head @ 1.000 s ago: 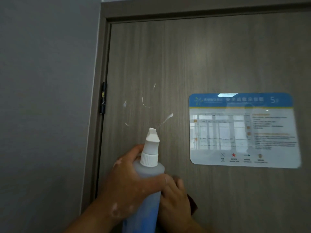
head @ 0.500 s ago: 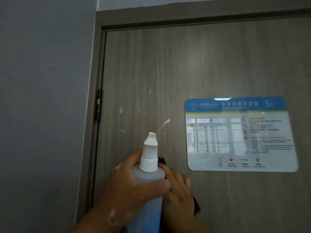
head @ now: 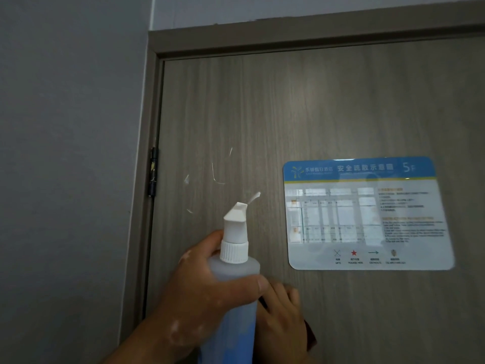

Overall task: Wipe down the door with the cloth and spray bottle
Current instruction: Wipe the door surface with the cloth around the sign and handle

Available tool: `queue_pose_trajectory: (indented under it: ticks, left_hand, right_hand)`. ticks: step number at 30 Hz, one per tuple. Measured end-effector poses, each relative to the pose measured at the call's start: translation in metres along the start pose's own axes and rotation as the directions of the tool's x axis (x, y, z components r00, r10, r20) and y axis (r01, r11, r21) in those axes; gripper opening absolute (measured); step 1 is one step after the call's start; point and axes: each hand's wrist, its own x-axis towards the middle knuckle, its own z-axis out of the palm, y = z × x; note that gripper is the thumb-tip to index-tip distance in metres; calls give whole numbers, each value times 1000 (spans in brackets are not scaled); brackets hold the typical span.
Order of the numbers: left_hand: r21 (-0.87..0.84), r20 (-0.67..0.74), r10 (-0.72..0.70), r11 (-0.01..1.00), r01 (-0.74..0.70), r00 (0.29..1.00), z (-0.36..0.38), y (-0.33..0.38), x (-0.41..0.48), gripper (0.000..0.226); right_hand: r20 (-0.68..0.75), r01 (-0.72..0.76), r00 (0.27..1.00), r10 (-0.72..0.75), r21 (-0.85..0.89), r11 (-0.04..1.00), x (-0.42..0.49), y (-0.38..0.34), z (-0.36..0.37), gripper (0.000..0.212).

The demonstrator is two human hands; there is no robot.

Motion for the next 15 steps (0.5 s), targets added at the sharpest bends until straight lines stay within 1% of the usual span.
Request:
queue_pose_trajectory:
  ticks: [2,4,7,8,10,12,13,15]
  left_hand:
    - [-33,-5,13,999,-13,1000,-3,-1,-1,59]
    - [-56,-8,17,998,-17,1000,-6,-2,0,61]
    - [-56,14,-7,998,8,1000,-12,-7,1,66]
    - [-45,22,-23,999,24,999,-14,-11,2,71]
    - [-28,35,-53,998,54,998,-18,-16,1,87]
    - [-6,45,-69,998,69,997,-20,-19,-1,96]
    - [-2,50,-61,998,61,997,-21,-20,-1,94]
    - [-28,32,-34,999,35,999,-20,-20,-4,79]
  right_hand:
    - [29,-4,1000,4,-19,1000,20,7,5,24]
    - [41,-70,996,74,-90,993,60,19,14,36]
    - [-40,-205,979,201,-198,959,137,36,27,35]
    - [-71,-248,969,238,-219,944,159,41,31,35]
    - [-116,-320,947,300,-225,920,183,44,34,34]
    - [-122,-350,936,332,-199,915,170,37,35,34]
    - [-104,-344,938,330,-181,921,149,30,34,34]
    - [-53,-265,964,260,-141,954,85,12,27,34]
